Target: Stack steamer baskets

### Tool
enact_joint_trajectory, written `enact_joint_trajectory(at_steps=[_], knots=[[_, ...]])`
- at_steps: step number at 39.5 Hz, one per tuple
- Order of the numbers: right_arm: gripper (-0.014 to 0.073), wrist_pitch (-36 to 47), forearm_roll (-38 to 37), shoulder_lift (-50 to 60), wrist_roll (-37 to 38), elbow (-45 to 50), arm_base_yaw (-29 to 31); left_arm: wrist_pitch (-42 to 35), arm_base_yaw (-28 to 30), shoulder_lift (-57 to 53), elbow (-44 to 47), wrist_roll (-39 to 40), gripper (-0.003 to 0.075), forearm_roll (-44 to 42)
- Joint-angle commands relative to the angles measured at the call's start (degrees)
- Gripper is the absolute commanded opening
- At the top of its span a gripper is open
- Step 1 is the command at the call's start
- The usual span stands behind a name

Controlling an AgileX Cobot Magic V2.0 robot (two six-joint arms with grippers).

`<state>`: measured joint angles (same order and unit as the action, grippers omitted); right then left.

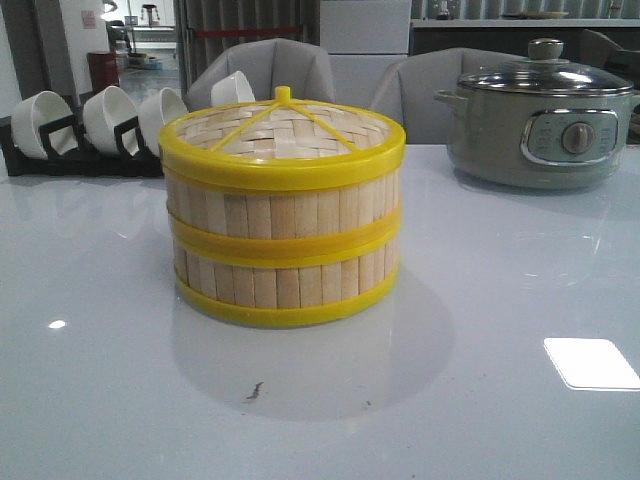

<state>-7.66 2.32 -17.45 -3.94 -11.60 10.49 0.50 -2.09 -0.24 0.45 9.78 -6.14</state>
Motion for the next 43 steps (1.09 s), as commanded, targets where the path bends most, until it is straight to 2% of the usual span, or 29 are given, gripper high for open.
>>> enact_joint_trajectory(at_steps=[1,20,28,43], knots=[[0.0069,4.52,0.04,-0.48,-0.06,-1.75,0.01,-3.1,0.0,-0.89,-0.04,0.34,0.009,-0.46],[0.0069,4.28,0.04,-0.48,-0.06,-1.75,0.01,-2.32,0.0,-0.76,-0.04,0.34,0.009,-0.46],[0.0069,4.28,0.04,-0.48,-0.06,-1.75,0.01,-5.33,0.0,-0.76,-0.04,0.34,0.0089,-1.73],[0.0069,4.22,0.04,-0.48,-0.06,-1.75,0.01,-5.33,0.1,-0.76,-0.04,0.34,0.0089,-2.69]])
